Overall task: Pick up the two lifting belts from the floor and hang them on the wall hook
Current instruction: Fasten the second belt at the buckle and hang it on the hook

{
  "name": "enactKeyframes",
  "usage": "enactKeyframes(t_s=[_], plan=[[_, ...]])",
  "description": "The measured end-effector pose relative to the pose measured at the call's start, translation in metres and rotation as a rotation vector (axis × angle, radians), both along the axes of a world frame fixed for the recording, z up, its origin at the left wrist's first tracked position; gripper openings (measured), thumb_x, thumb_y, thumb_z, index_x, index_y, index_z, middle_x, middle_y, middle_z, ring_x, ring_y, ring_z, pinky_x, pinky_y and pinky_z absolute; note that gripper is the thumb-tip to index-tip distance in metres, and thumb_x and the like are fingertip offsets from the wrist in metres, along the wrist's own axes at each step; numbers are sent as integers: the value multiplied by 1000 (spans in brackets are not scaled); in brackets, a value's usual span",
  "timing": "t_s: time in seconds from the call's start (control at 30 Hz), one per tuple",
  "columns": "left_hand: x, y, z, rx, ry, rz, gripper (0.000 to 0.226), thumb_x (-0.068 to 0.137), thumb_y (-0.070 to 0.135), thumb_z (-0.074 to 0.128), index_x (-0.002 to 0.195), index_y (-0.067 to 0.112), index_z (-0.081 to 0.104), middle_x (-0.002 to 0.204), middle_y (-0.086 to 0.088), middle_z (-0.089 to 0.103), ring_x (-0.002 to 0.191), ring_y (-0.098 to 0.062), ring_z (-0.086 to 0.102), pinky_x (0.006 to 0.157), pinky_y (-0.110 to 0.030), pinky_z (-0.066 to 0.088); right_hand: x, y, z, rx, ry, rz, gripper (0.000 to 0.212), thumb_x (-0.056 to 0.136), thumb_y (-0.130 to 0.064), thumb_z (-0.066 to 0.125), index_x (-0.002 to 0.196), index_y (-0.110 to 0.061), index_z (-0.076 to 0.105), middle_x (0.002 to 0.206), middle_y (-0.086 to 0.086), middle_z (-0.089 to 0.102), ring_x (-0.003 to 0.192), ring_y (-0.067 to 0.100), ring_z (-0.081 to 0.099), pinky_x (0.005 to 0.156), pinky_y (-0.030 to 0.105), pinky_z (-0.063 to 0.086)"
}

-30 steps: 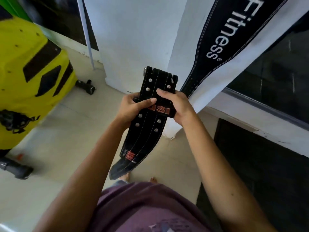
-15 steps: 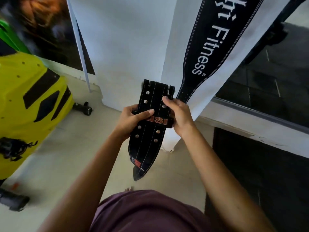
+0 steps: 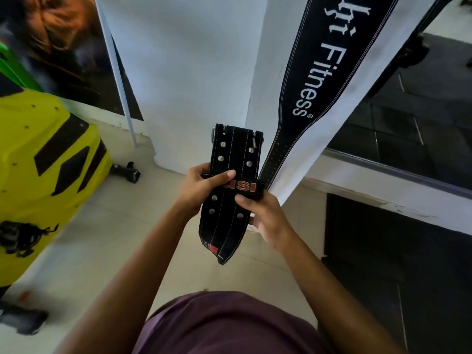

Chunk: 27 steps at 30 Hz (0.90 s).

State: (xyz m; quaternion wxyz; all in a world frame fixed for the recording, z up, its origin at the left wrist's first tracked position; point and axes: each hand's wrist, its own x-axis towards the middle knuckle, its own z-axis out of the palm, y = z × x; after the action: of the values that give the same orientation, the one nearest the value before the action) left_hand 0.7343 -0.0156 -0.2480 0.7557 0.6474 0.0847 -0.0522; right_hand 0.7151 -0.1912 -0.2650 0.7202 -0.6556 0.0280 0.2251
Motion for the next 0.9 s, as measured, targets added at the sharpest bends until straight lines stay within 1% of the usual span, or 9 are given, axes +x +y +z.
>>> enactKeyframes(t_s=[0.1,0.2,0.3,0.4,0.5,0.6,0.67,0.83,0.9], plan=[[-4,-8,0,12,-10,-62,19,81,14,73,96,3,70,86,-11,75,79,-25,73,70,-32,58,12,-3,19,-52,-92,-70,27,83,-17,74,109,-20,70,105,4,77,99,21,73,92,48,56],[13,-9,18,-77,-9,-38,26,86,21,68,99,-1,66,90,-16,70,81,-28,68,75,-41,56,11,-4,22,-77,-125,-87,24,82,-16,76,103,-27,71,101,-2,78,97,16,74,93,44,56],[48,4,44,33,-30,-110,18,87,23,66,91,6,65,77,-3,66,72,-15,66,67,-35,55,6,-4,17,-90,-148,-135,24,81,-17,77,101,-27,72,104,-3,77,98,11,72,92,35,55],[62,-1,52,169,-40,-289,22,84,11,69,104,4,65,90,-4,71,84,-17,70,76,-34,57,10,-7,20,-35,-155,-228,29,79,-17,78,107,-17,72,105,4,77,101,19,72,96,43,54],[42,-12,33,84,-2,-394,30,80,8,71,109,2,64,98,-10,73,91,-25,71,81,-33,57,19,-13,29,24,-155,-299,29,79,-14,76,107,-11,72,105,12,76,100,27,72,97,48,54],[10,-13,-6,57,88,-465,42,73,12,78,109,-4,63,104,-19,71,99,-39,68,93,-47,53,28,-20,33,49,-155,-351,25,77,-14,77,101,-8,73,101,13,76,99,31,72,98,52,53],[-13,-17,-27,141,121,-520,38,73,7,79,107,-1,65,105,-17,73,98,-34,70,94,-50,52,32,-26,33,56,-142,-373,24,78,-13,76,101,-8,73,100,11,76,101,30,71,98,49,52],[-14,-20,-22,29,57,-351,36,71,11,77,104,3,65,93,-10,75,88,-29,71,81,-37,57,22,-28,25,3,-126,-312,24,79,-12,75,102,-7,72,99,11,76,97,31,72,91,44,56],[3,-18,-5,-1,29,-272,46,68,14,79,108,-1,62,100,-18,72,89,-32,70,81,-40,57,14,-25,21,-12,-135,-268,24,80,-10,74,105,-9,72,102,13,77,96,31,73,88,40,57]])
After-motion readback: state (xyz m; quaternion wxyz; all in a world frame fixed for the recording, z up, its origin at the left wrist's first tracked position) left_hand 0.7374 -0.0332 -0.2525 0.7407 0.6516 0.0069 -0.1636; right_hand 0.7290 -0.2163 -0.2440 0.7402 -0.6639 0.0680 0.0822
